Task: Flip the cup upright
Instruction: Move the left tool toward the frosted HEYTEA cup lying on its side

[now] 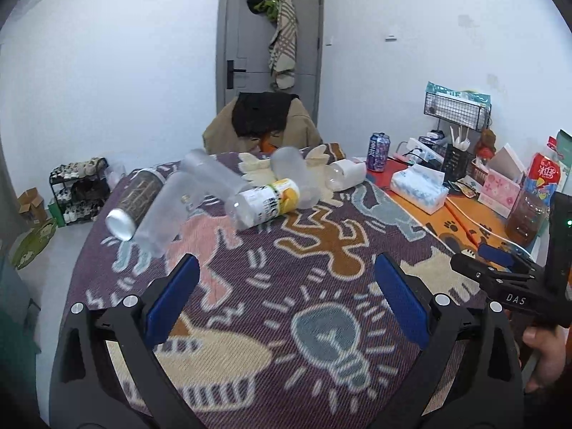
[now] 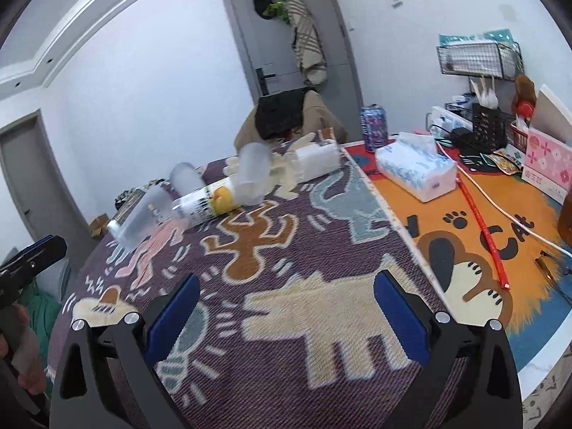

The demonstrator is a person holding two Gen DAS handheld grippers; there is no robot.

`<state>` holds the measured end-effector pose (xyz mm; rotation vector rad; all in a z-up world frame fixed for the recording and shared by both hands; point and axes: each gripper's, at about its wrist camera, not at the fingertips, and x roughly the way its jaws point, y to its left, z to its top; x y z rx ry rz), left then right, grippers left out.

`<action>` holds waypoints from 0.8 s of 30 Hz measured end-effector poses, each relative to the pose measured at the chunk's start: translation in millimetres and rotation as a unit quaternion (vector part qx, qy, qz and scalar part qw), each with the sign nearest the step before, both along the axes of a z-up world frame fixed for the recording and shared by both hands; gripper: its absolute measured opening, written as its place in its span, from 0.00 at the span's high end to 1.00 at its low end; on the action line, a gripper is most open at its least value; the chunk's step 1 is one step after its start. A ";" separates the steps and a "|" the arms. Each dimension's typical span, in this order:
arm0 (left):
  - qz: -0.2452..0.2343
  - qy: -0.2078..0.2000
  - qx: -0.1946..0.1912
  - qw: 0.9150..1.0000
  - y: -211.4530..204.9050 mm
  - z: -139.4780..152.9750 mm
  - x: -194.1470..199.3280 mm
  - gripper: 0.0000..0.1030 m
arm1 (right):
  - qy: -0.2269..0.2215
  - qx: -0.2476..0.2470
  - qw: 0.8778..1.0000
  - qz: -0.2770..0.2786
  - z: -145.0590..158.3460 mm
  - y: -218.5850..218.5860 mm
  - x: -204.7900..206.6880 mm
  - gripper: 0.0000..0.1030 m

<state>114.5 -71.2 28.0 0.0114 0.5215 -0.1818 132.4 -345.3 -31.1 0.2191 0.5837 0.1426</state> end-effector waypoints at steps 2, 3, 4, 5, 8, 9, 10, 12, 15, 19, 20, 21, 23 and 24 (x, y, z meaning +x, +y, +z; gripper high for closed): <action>-0.007 0.003 0.002 1.000 -6.8 2.8 14.8 0.05 | 0.001 0.004 1.000 -0.006 -0.2 -6.9 8.0 0.07; -0.009 0.004 0.001 1.000 -9.3 3.8 19.3 0.05 | 0.001 0.004 1.000 -0.008 -0.2 -9.6 12.0 0.07; -0.012 0.006 0.000 1.000 -11.4 4.9 24.6 0.05 | 0.000 0.003 1.000 -0.010 0.3 -11.3 15.1 0.07; -0.016 0.009 -0.001 1.000 -14.5 6.2 32.6 0.05 | -0.001 0.004 1.000 -0.011 1.0 -13.7 19.8 0.07; -0.024 0.016 0.000 1.000 -21.7 8.9 51.4 0.05 | -0.002 0.014 1.000 -0.012 3.1 -18.5 28.9 0.07; -0.026 0.019 0.001 0.999 -23.5 9.6 57.7 0.05 | -0.003 0.017 1.000 -0.013 3.8 -20.2 33.0 0.07; -0.028 0.022 0.001 0.999 -25.5 10.0 64.1 0.05 | -0.003 0.017 1.000 -0.014 4.2 -21.1 35.6 0.07; -0.032 0.035 -0.003 0.999 -27.9 10.8 79.5 0.05 | -0.004 0.019 1.000 -0.016 5.3 -22.8 42.5 0.07; -0.034 0.052 -0.015 0.998 -29.8 11.2 101.2 0.06 | -0.004 0.024 1.000 -0.019 7.5 -25.5 54.9 0.07; -0.038 0.067 -0.023 0.997 -32.1 12.4 125.8 0.06 | -0.002 0.029 0.999 -0.024 8.8 -29.0 72.3 0.07; -0.040 0.071 -0.024 0.996 -33.6 12.6 135.0 0.06 | -0.001 0.031 0.999 -0.024 8.7 -29.5 75.8 0.07; -0.041 0.075 -0.026 0.996 -34.7 12.2 140.9 0.06 | 0.000 0.033 0.999 -0.025 8.6 -30.4 79.9 0.07; -0.041 0.083 -0.029 0.995 -36.2 11.7 152.9 0.06 | 0.002 0.036 0.999 -0.026 8.3 -31.1 89.1 0.07; -0.041 0.088 -0.029 0.995 -36.9 11.3 160.1 0.06 | 0.003 0.036 0.999 -0.026 8.1 -30.8 92.9 0.07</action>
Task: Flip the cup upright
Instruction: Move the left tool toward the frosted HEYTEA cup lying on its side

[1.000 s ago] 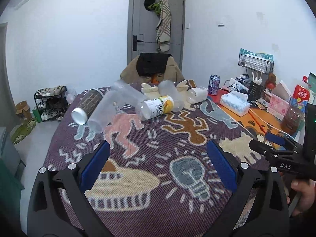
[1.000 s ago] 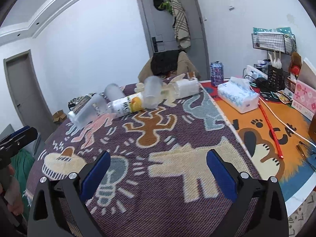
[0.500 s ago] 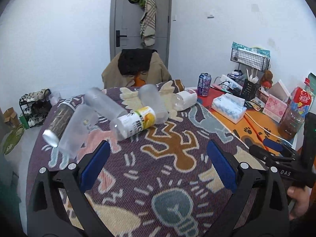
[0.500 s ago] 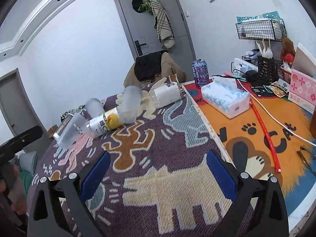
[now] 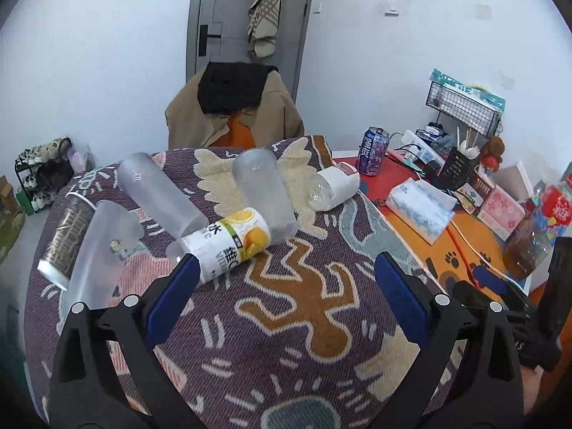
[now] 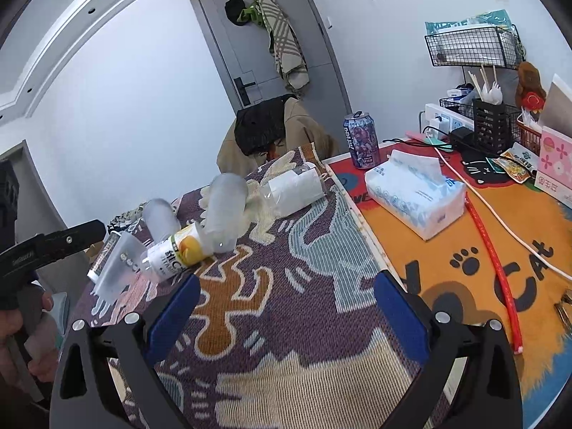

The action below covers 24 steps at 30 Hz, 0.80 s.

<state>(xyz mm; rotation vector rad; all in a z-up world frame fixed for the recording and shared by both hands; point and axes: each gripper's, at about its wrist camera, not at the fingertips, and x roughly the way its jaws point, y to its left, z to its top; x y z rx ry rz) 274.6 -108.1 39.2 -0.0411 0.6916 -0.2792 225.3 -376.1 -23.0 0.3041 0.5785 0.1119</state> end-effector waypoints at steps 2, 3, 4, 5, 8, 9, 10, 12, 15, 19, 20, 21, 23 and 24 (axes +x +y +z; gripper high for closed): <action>0.005 0.010 0.003 1.000 -1.2 -1.3 11.5 0.06 | 0.004 0.000 1.000 0.000 -0.5 0.1 8.7 0.07; 0.006 0.016 0.001 1.000 -1.4 -2.3 18.6 0.06 | 0.004 0.000 1.000 0.000 -0.7 -0.1 12.4 0.07; 0.006 0.022 -0.004 1.000 -1.4 -3.6 25.7 0.06 | 0.006 -0.001 1.000 -0.002 -1.1 0.1 17.6 0.08; 0.007 0.027 -0.006 1.000 -0.7 -4.6 31.0 0.08 | 0.008 -0.001 1.000 -0.002 -1.2 0.2 21.1 0.09; 0.007 0.044 -0.008 0.999 -1.5 -11.5 51.4 0.12 | 0.012 -0.003 1.000 -0.006 -1.9 0.3 34.6 0.10; 0.007 0.050 -0.011 0.999 -1.1 -14.3 58.2 0.12 | 0.014 -0.003 1.000 -0.007 -2.4 0.3 38.5 0.10; 0.008 0.056 -0.014 0.998 -0.6 -17.4 64.7 0.13 | 0.016 -0.003 1.000 -0.008 -3.1 0.2 44.1 0.10; 0.010 0.071 -0.021 0.997 0.3 -24.6 79.6 0.14 | 0.019 -0.003 1.000 -0.010 -4.3 0.8 52.0 0.10; 0.008 0.088 -0.027 0.996 0.9 -35.3 99.4 0.14 | 0.022 -0.005 1.000 -0.013 -6.3 2.7 65.1 0.10; 0.003 0.108 -0.031 0.994 -0.5 -46.5 123.7 0.14 | 0.027 -0.006 0.999 -0.020 -9.9 2.8 81.5 0.10; 0.003 0.113 -0.032 0.993 -1.2 -49.3 130.8 0.15 | 0.029 -0.005 0.999 -0.021 -11.2 2.8 84.8 0.10; 0.003 0.117 -0.034 0.992 -1.5 -52.0 137.1 0.16 | 0.030 -0.006 0.999 -0.023 -12.6 2.8 88.0 0.10; 0.004 0.129 -0.037 0.991 -3.3 -57.8 150.0 0.16 | 0.034 -0.006 0.999 -0.025 -16.4 3.0 94.2 0.10; 0.005 0.136 -0.036 0.990 -4.1 -60.9 156.8 0.17 | 0.036 -0.006 0.999 -0.024 -18.8 3.5 97.1 0.10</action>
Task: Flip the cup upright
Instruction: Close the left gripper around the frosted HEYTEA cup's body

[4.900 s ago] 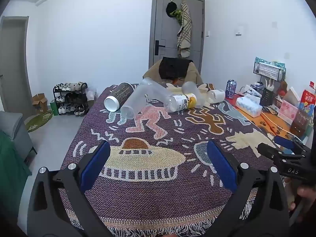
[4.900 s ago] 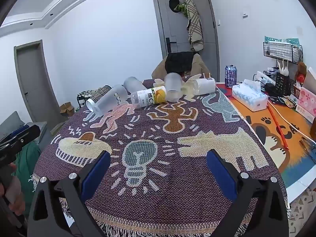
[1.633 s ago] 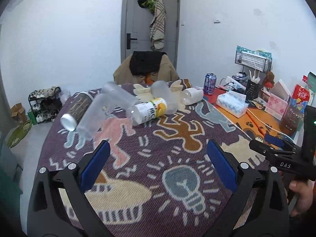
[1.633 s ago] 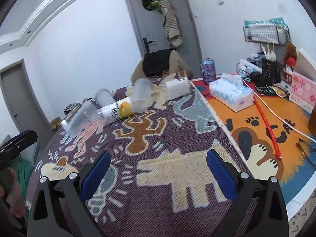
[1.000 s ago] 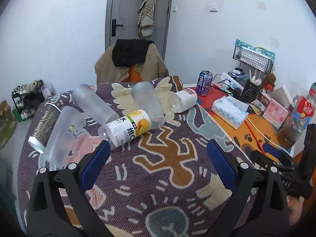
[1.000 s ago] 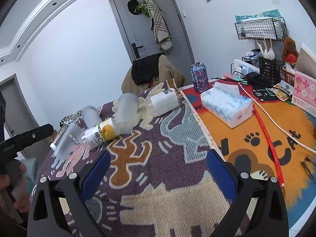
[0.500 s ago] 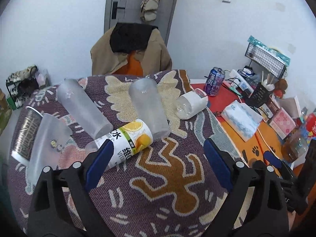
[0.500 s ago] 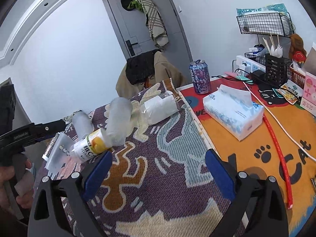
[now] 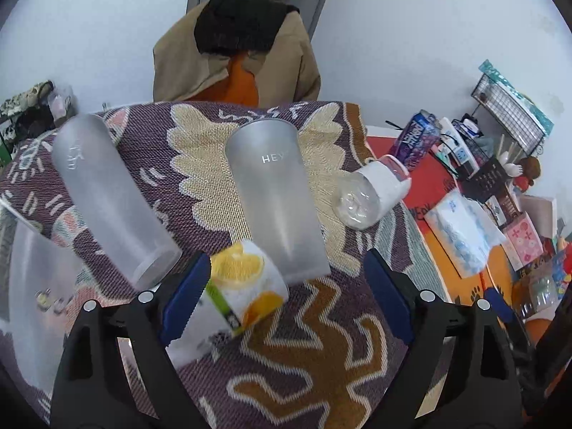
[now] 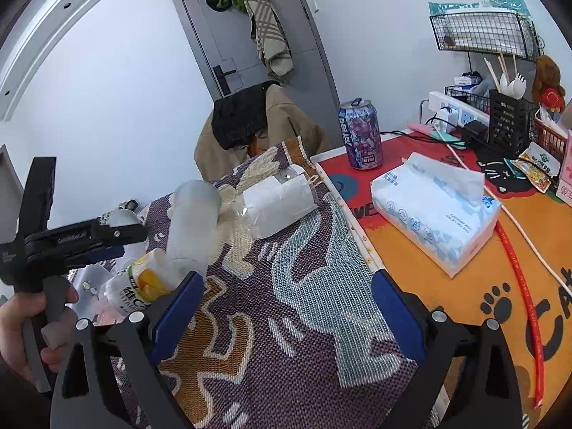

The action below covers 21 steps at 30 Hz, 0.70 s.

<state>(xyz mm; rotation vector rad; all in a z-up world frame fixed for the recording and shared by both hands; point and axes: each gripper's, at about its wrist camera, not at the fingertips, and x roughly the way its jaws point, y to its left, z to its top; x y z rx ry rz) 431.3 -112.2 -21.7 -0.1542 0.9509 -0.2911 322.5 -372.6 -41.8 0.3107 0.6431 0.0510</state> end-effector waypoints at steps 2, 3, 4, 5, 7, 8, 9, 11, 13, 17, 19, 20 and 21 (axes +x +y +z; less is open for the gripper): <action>0.001 0.013 0.003 1.000 -1.8 -5.2 11.6 0.21 | 0.005 -0.001 1.000 0.001 -4.6 1.1 5.0 0.10; 0.002 0.019 0.003 1.000 -2.0 -7.8 17.5 0.21 | 0.007 -0.002 1.000 0.001 -6.6 1.2 6.5 0.10; 0.003 0.024 0.003 1.000 -2.8 -10.3 22.9 0.21 | 0.009 -0.001 1.000 0.002 -8.7 0.9 7.9 0.10; 0.001 0.029 0.002 1.000 -4.3 -12.7 29.3 0.21 | 0.010 0.000 1.000 0.002 -10.4 0.3 9.2 0.10; -0.004 0.033 0.003 0.999 -8.6 -15.8 40.3 0.21 | 0.013 0.001 1.000 -0.001 -13.5 -1.9 10.3 0.10; -0.006 0.037 0.004 0.999 -10.3 -17.7 44.8 0.21 | 0.015 0.003 1.000 -0.001 -14.5 -3.1 10.8 0.10; -0.007 0.047 0.003 0.999 -12.3 -21.2 51.4 0.21 | 0.015 0.006 1.000 -0.001 -14.9 -4.3 10.6 0.10; -0.006 0.065 0.002 0.998 -14.0 -28.3 61.9 0.21 | 0.014 0.005 1.000 -0.004 -14.7 -6.4 10.0 0.10; -0.005 0.076 0.010 0.997 -17.4 -34.1 72.4 0.21 | 0.014 0.002 1.000 -0.007 -15.7 -7.1 9.4 0.10; -0.013 0.110 0.023 0.994 -28.6 -49.0 92.0 0.21 | 0.028 -0.003 0.999 -0.018 -21.0 -11.3 10.3 0.10; -0.017 0.120 0.040 0.992 -36.5 -55.7 96.9 0.31 | 0.034 0.000 0.999 -0.025 -23.4 -15.8 11.4 0.10; -0.018 0.129 0.039 0.991 -39.0 -59.5 98.6 0.33 | 0.036 0.002 0.999 -0.028 -24.2 -17.8 11.5 0.10; -0.018 0.131 0.038 0.990 -40.6 -59.3 98.7 0.34 | 0.039 0.003 0.999 -0.032 -25.5 -20.0 12.1 0.10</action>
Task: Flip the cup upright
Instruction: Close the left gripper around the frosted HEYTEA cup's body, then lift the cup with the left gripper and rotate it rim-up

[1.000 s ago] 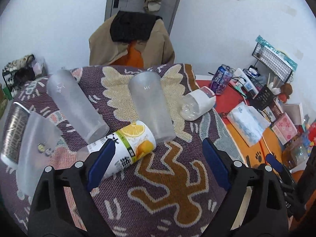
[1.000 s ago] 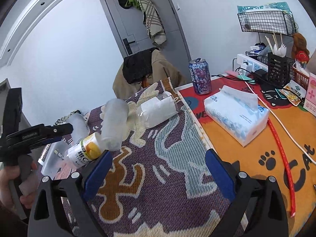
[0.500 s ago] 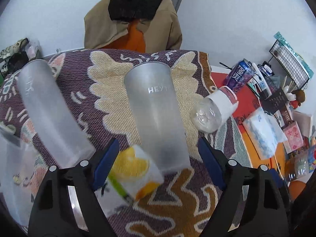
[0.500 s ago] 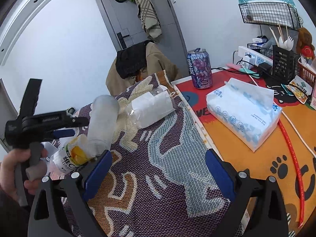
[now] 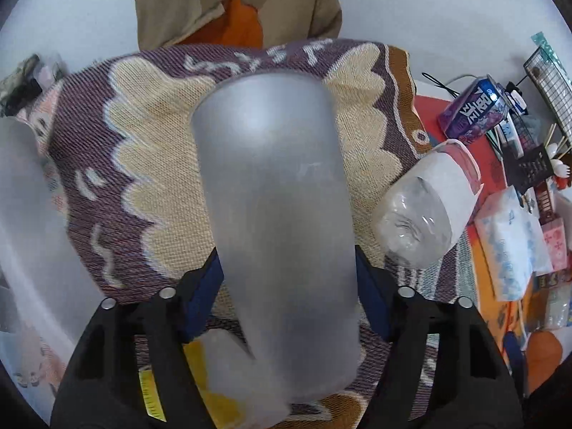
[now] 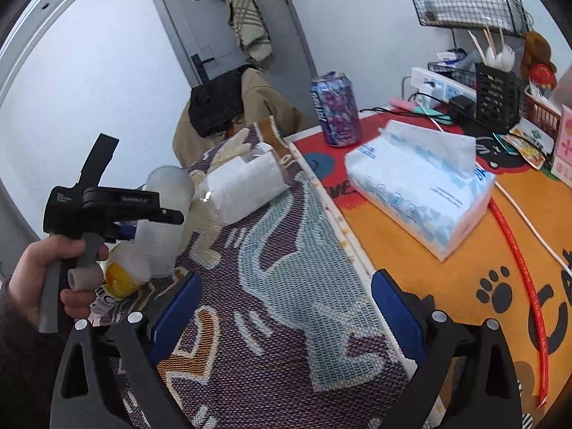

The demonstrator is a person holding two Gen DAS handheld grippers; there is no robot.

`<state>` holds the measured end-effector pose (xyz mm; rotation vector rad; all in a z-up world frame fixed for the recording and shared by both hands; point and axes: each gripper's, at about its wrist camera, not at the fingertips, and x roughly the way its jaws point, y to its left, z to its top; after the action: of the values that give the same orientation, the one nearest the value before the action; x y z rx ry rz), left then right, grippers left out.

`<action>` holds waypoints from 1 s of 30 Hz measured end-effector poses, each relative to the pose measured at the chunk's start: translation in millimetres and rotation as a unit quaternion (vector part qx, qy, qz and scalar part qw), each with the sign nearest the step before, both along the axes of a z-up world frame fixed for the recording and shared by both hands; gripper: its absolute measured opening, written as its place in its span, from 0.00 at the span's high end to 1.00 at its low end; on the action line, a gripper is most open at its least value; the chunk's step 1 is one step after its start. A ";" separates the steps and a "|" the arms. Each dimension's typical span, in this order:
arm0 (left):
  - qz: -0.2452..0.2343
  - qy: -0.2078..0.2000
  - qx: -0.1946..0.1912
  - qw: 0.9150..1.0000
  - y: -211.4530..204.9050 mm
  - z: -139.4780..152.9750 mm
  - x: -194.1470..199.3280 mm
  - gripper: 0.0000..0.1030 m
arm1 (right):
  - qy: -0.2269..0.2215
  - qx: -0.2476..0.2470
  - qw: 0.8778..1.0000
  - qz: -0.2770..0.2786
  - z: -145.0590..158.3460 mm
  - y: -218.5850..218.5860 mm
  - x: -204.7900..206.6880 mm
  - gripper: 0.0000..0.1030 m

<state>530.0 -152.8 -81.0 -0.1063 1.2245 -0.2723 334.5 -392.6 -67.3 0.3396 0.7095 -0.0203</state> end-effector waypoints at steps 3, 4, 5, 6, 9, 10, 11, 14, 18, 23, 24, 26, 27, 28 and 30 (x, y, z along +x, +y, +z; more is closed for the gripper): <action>0.005 -0.018 0.009 1.000 -2.8 11.5 -5.6 0.35 | 0.009 0.003 1.000 -0.013 -5.0 -6.3 0.6 0.10; 0.006 -0.022 0.006 1.000 -2.7 16.2 -8.5 0.35 | 0.011 0.006 1.000 -0.015 -6.0 -7.7 1.1 0.10; 0.006 -0.026 0.001 1.000 -2.5 23.6 -13.1 0.35 | 0.014 0.009 1.000 -0.017 -7.1 -9.6 1.0 0.10; 0.005 -0.032 -0.002 0.999 -2.8 30.8 -17.8 0.35 | 0.015 0.011 1.000 -0.018 -7.4 -10.7 0.8 0.10; -0.002 -0.053 -0.004 0.999 -1.9 52.3 -33.9 0.35 | 0.016 0.020 0.999 -0.019 -4.5 -13.1 -4.1 0.10; -0.005 -0.058 -0.005 0.998 -1.4 58.6 -39.3 0.35 | 0.014 0.024 0.999 -0.019 -2.2 -13.5 -6.8 0.10; -0.007 -0.064 -0.008 0.998 -0.9 66.0 -45.9 0.35 | 0.011 0.028 0.999 -0.017 1.2 -13.6 -10.2 0.10; -0.010 -0.081 -0.014 0.997 3.6 82.3 -59.2 0.35 | 0.006 0.035 0.999 -0.012 9.3 -11.5 -20.7 0.10; -0.016 -0.091 -0.022 0.995 9.8 98.7 -84.4 0.35 | -0.003 0.039 0.999 -0.007 20.8 -8.6 -39.2 0.10; -0.022 -0.100 -0.030 0.994 14.9 108.0 -120.5 0.35 | -0.008 0.050 0.999 -0.006 27.8 -3.9 -60.6 0.09; -0.023 -0.101 -0.031 0.994 16.4 108.8 -128.3 0.35 | -0.008 0.052 0.999 -0.005 28.0 -2.4 -63.6 0.09; -0.025 -0.103 -0.033 0.994 20.1 109.3 -144.2 0.35 | -0.008 0.056 0.998 -0.003 28.5 2.1 -72.2 0.09; -0.026 -0.103 -0.036 0.994 22.4 109.9 -152.2 0.35 | -0.009 0.056 0.998 -0.002 28.7 3.7 -75.2 0.09; -0.027 -0.101 -0.038 0.994 24.6 110.0 -158.9 0.35 | -0.010 0.057 0.998 -0.001 29.3 6.3 -80.0 0.08; -0.027 -0.103 -0.043 0.993 29.9 110.9 -175.4 0.35 | -0.011 0.058 0.998 0.001 30.2 10.0 -87.6 0.07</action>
<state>354.6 -122.9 29.9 -0.1165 1.0120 -0.3737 247.0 -382.6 -37.0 0.4504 0.6902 0.0273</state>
